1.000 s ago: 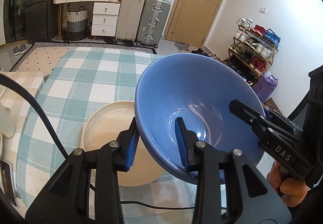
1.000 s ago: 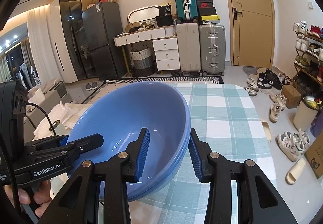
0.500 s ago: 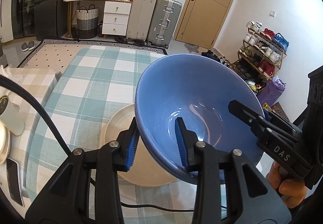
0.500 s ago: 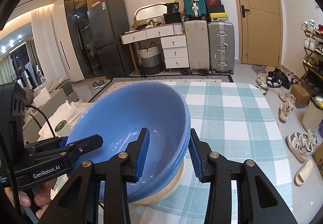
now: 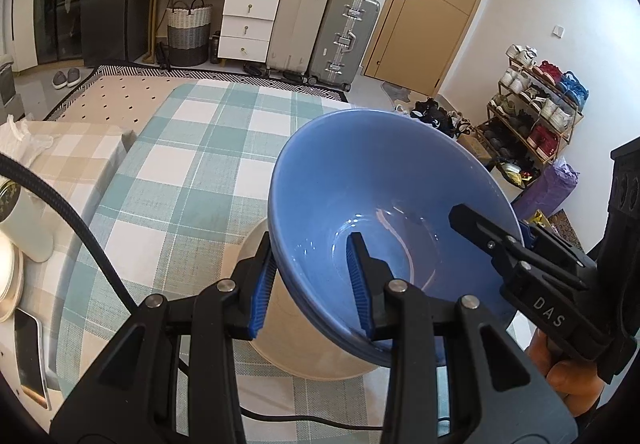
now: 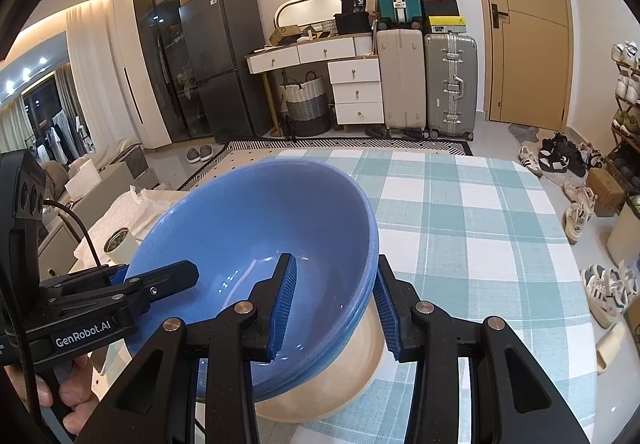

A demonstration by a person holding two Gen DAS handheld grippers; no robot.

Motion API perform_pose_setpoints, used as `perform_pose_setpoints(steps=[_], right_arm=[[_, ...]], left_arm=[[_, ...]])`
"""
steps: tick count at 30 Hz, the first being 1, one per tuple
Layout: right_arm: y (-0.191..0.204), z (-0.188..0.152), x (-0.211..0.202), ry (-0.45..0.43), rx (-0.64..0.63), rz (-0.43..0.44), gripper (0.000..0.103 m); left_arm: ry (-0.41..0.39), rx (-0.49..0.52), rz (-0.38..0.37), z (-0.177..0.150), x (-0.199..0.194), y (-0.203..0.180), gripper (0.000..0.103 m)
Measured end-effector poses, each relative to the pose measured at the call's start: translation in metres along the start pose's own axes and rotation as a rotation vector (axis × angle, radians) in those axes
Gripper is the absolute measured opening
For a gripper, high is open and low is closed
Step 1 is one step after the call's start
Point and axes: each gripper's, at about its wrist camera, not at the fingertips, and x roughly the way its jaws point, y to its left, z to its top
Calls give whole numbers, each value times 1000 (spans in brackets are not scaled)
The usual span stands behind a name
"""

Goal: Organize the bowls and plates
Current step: 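Lower the nested bowls onto the cream plates with both grippers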

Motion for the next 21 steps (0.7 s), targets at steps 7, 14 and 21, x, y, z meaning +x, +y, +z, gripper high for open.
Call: perform_pose_setpoints(steps=[7, 14, 21], right_arm=[[-4, 0, 25, 14, 10, 12, 40], [-8, -1, 47, 42, 11, 8, 40], [-12, -4, 66, 66, 11, -5, 40]], left_arm=[[28, -17, 6, 3, 32, 14, 30], [41, -26, 14, 4, 58, 22, 30], [59, -25, 23, 5, 82, 29, 31]])
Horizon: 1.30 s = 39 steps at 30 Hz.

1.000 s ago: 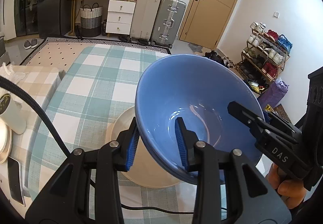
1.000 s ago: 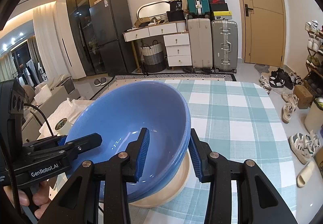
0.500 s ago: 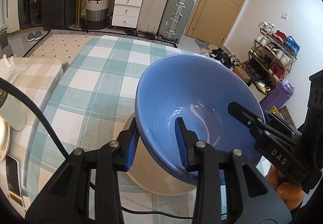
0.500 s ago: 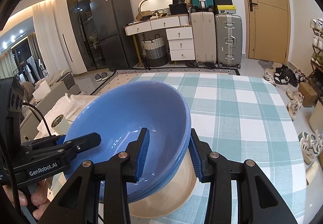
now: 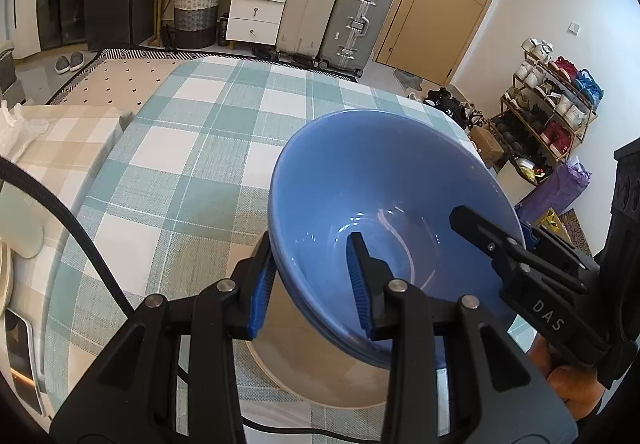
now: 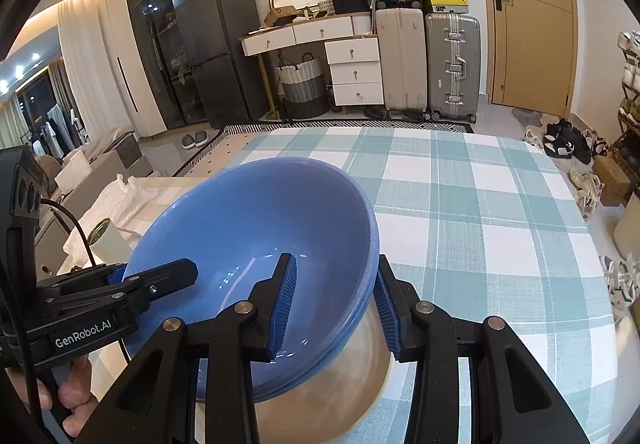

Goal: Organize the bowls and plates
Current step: 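Lower the nested bowls onto the cream plates with both grippers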

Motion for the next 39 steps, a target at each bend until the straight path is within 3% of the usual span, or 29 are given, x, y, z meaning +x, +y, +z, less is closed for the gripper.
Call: perform_pose_setpoints(steps=[19, 33, 39], right_arm=[[-10, -4, 33, 41, 7, -11, 40], [-10, -1, 34, 38, 0, -21, 40], [-13, -3, 35, 31, 2, -10, 46]], left_arm=[[16, 1, 8, 3, 32, 4, 30], [13, 16, 9, 6, 41, 6, 31], [17, 29, -8, 4, 40, 4, 38]])
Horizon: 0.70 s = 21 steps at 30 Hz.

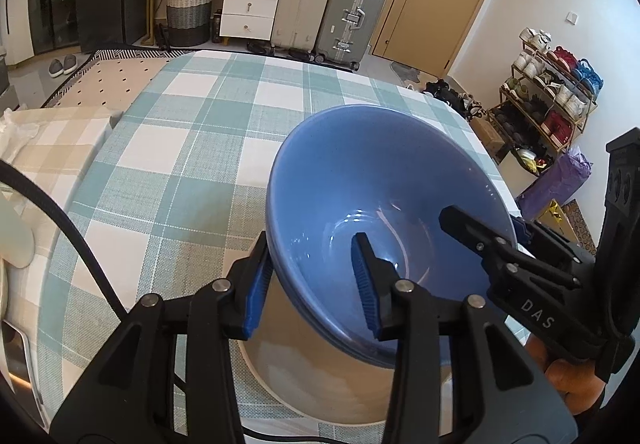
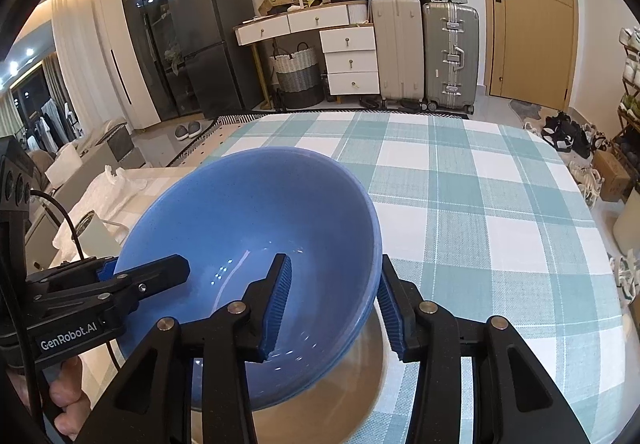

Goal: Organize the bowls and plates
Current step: 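Lower the nested bowls onto the cream plates with both grippers, then open both grippers to release the bowls onto the plates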

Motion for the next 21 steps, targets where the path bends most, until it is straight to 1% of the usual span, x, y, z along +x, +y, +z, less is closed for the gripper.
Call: perform_pose_setpoints(steps=[1, 2, 3, 4, 5, 6, 7, 9, 10, 12, 13, 16, 21], right_arm=[[0, -1, -2, -6, -1, 2, 48], [0, -1, -4, -16, -8, 0, 51], [0, 0, -6, -23, -15, -4, 58], [0, -1, -8, -31, -21, -7, 63], [0, -1, -10, -36, -22, -7, 73], [-1, -1, -12, -43, -19, -6, 79], [-2, 0, -15, -51, -14, -5, 82], [-4, -1, -20, -61, -8, -10, 90], [-5, -1, -22, -63, -9, -15, 92], [-7, -2, -27, -68, -5, -21, 100], [-8, -3, -30, -75, -3, -18, 101], [-11, -9, -45, -99, -7, 10, 102], [-7, -20, -68, -148, -47, 1, 102]], left_arm=[[3, 2, -9, 0, 1, 0, 41], [3, 5, -16, 0, 0, 0, 47], [-1, 7, -17, -1, -1, 0, 52], [-7, 10, -20, -1, -2, -1, 61], [-19, 13, -30, -2, -4, -2, 73], [-28, 21, -31, -3, -6, -3, 78], [-37, 31, -24, -4, -8, -4, 79], [-47, 53, -18, -6, -12, -7, 81], [-50, 61, -23, -8, -14, -9, 83], [-63, 71, -31, -10, -19, -10, 93], [-71, 77, -31, -12, -22, -11, 100], [-107, 114, -34, -20, -35, -17, 101], [-156, 155, -34, -34, -57, -27, 101]])
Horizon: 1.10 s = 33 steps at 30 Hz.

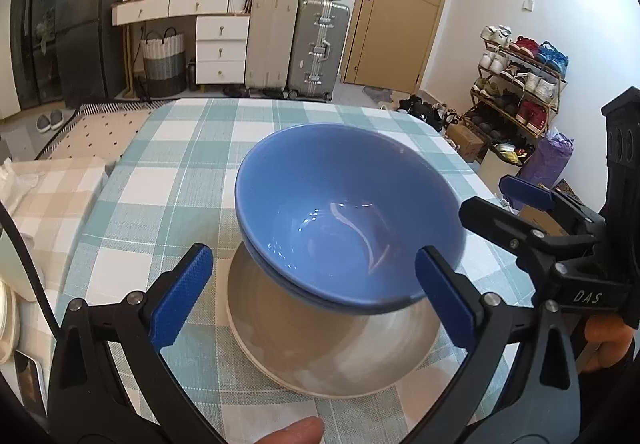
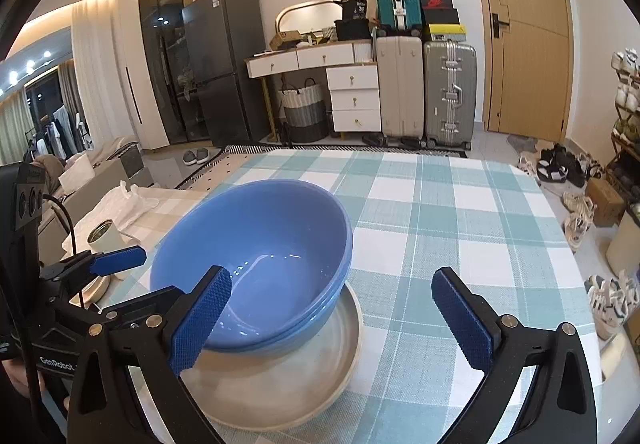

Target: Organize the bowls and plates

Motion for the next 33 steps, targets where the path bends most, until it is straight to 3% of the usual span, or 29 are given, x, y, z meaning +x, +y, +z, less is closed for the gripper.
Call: perform_pose_setpoints(steps=[8, 22, 33], right_arm=[[8, -13, -42, -82, -48, 32, 102], [15, -52, -77, -112, -69, 55, 102], [24, -81, -80, -132, -81, 96, 102]], left_arm=[[-66, 49, 21, -19, -35, -13, 101], [-206, 67, 10, -62, -91, 5, 101], [-242, 59, 19, -83, -97, 29, 101]])
